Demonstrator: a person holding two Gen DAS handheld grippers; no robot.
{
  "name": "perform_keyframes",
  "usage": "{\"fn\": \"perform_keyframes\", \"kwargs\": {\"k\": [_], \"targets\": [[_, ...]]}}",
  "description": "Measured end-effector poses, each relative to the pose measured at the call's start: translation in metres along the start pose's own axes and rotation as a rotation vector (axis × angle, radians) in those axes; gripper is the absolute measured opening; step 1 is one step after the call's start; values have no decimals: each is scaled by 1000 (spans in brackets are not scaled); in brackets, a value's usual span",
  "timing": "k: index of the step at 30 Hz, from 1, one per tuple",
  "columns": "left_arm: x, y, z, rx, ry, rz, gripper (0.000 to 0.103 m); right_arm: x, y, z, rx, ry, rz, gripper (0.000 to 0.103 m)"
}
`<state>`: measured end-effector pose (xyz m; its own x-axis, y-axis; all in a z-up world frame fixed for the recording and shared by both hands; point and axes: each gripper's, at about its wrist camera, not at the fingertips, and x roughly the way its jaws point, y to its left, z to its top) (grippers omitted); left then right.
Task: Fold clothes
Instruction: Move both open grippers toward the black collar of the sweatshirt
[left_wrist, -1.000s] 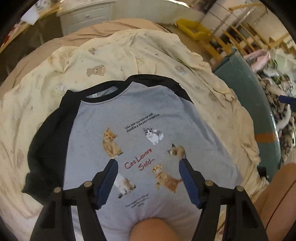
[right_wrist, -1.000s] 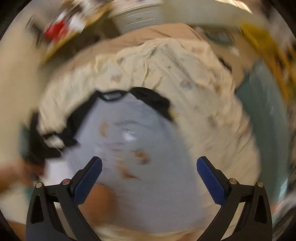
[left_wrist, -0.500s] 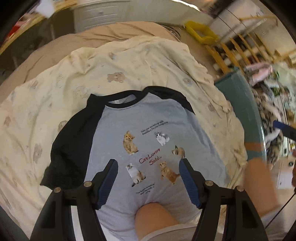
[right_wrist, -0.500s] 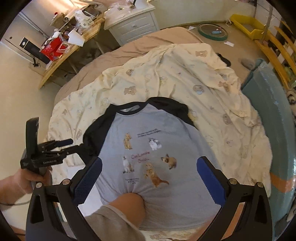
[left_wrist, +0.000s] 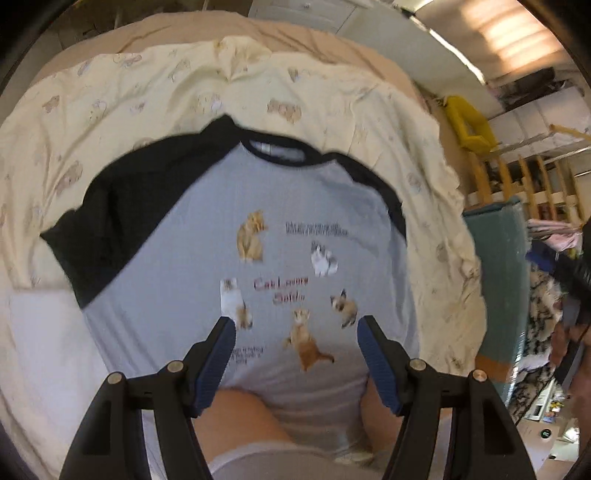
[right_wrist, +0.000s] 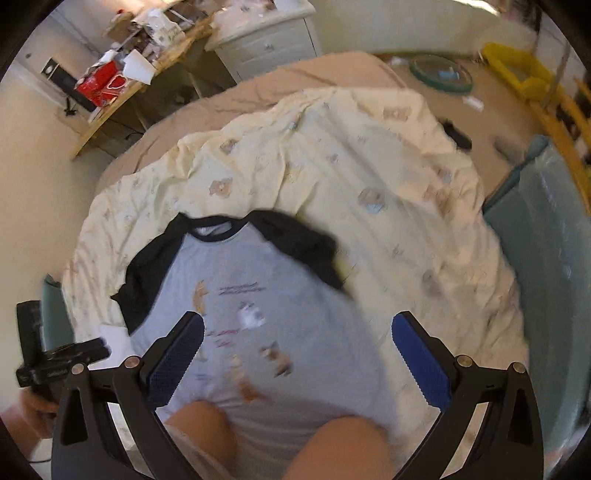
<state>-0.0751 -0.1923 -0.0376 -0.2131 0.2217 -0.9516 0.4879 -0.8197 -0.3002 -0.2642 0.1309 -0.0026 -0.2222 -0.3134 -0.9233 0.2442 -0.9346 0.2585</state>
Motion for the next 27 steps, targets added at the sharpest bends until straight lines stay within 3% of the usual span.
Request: {"fn": "perform_keyframes", "kwargs": {"k": [3,6,10,14,16,19,20,22,24,25,26,27], "targets": [[6,-32,-2,-40,-3,68,69,10,-34,6,-54,-10,91,102],[10,-68,5,-77,5,83,69,13,-74,9,-75,-24,172,102],[18,-117,26,55,48,161,69,19,-123,-1,-91,-30,136,102],[19,-139,46,152,56,166,69,28,-148,-10,-68,-21,160,102],[23,-139,53,191,63,168,69,36,-149,-9,-46,-10,195,102],[41,-129,70,229,72,107,69,61,-143,0,54,18,377,102],[55,-122,80,248,78,73,69,69,-137,3,74,3,384,102],[87,-106,104,292,92,1,69,88,-120,7,69,-36,334,102],[121,-94,129,360,110,-20,69,110,-105,10,87,-61,292,99],[136,-89,142,392,113,-15,69,120,-100,11,118,-77,275,96],[150,-85,155,421,115,-10,69,130,-95,11,159,-104,253,84],[163,-81,169,447,115,-15,69,139,-90,10,201,-132,232,81]]}}
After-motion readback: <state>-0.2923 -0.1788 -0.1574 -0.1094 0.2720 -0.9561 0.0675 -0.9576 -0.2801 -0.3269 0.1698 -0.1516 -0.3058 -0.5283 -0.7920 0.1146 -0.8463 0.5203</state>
